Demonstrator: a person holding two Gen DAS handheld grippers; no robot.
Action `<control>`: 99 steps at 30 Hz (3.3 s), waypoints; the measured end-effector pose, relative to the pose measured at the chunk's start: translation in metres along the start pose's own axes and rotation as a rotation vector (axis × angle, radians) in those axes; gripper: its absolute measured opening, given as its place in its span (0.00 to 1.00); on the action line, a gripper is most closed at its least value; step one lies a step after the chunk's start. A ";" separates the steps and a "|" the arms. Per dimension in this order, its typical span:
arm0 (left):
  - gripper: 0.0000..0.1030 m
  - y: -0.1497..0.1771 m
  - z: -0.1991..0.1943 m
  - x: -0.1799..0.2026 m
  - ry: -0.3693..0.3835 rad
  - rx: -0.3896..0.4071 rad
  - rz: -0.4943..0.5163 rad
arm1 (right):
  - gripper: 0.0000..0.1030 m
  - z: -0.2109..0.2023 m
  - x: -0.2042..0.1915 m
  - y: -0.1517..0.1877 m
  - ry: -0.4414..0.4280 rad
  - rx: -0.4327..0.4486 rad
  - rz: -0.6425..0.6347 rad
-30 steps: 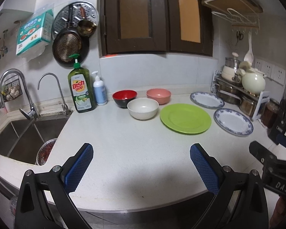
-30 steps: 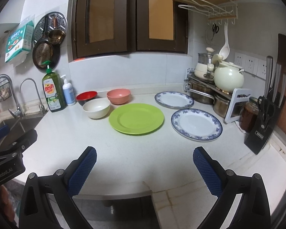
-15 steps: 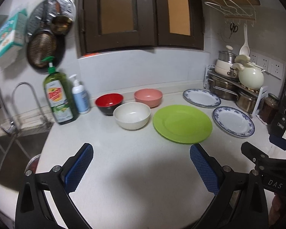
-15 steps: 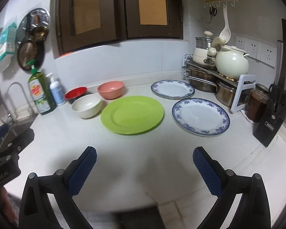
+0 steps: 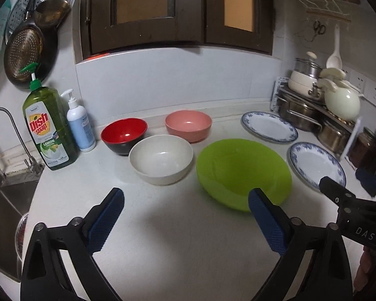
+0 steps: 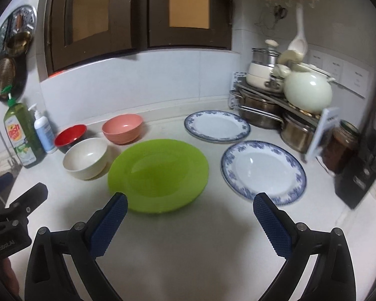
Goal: Organize plates and bowls
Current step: 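Move both grippers forward to the rim of the lime-green plate, then close both grippers on the green plate rim and lift it, then carry the green plate with both grippers toward the counter by the sink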
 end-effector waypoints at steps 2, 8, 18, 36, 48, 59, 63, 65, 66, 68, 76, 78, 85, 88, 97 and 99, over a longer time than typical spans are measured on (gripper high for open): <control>0.96 -0.006 0.007 0.005 -0.011 0.010 0.001 | 0.95 0.012 0.003 -0.006 -0.022 -0.012 -0.002; 0.85 -0.013 0.037 0.020 -0.015 -0.015 -0.025 | 0.88 0.048 0.011 -0.022 -0.083 -0.039 -0.024; 0.66 -0.007 0.106 0.043 -0.028 -0.129 -0.002 | 0.70 0.110 0.025 -0.027 -0.150 -0.114 -0.041; 0.58 0.015 0.175 0.039 -0.063 -0.273 -0.065 | 0.59 0.194 0.021 -0.024 -0.182 -0.198 -0.064; 0.50 0.019 0.195 0.037 -0.064 -0.320 -0.093 | 0.54 0.221 0.029 -0.019 -0.185 -0.248 -0.035; 0.40 0.021 0.202 0.037 -0.050 -0.348 -0.100 | 0.48 0.231 0.024 -0.009 -0.210 -0.290 -0.028; 0.39 0.021 0.201 0.036 -0.045 -0.343 -0.104 | 0.43 0.231 0.023 -0.011 -0.214 -0.291 -0.029; 0.38 0.021 0.201 0.036 -0.046 -0.344 -0.103 | 0.42 0.231 0.023 -0.011 -0.211 -0.291 -0.030; 0.38 0.021 0.200 0.036 -0.047 -0.344 -0.103 | 0.41 0.231 0.023 -0.011 -0.209 -0.292 -0.030; 0.38 0.021 0.200 0.036 -0.046 -0.347 -0.107 | 0.41 0.230 0.022 -0.011 -0.209 -0.297 -0.031; 0.38 0.016 0.190 0.033 -0.044 -0.321 -0.108 | 0.40 0.219 0.019 -0.013 -0.203 -0.277 -0.053; 0.38 0.013 0.187 0.034 -0.038 -0.315 -0.107 | 0.40 0.214 0.018 -0.014 -0.200 -0.272 -0.056; 0.38 0.004 0.162 0.037 -0.019 -0.284 -0.099 | 0.40 0.187 0.023 -0.018 -0.179 -0.264 -0.042; 0.38 -0.001 0.147 0.035 -0.014 -0.263 -0.099 | 0.40 0.171 0.023 -0.021 -0.172 -0.257 -0.036; 0.37 -0.008 0.096 0.014 -0.032 -0.190 -0.124 | 0.40 0.124 0.012 -0.027 -0.185 -0.219 -0.031; 0.37 -0.008 0.085 0.007 -0.042 -0.174 -0.133 | 0.40 0.113 0.005 -0.028 -0.195 -0.209 -0.036</control>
Point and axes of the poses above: each gripper's, at about its wrist camera, not at the fingertips, and z roughly the way its jaws point, x to its right, y to its underside, the point moved 7 cm from there along z, roughly the way its jaws point, and after that the axes turned 5 degrees about -z, right-handed, at the moved point
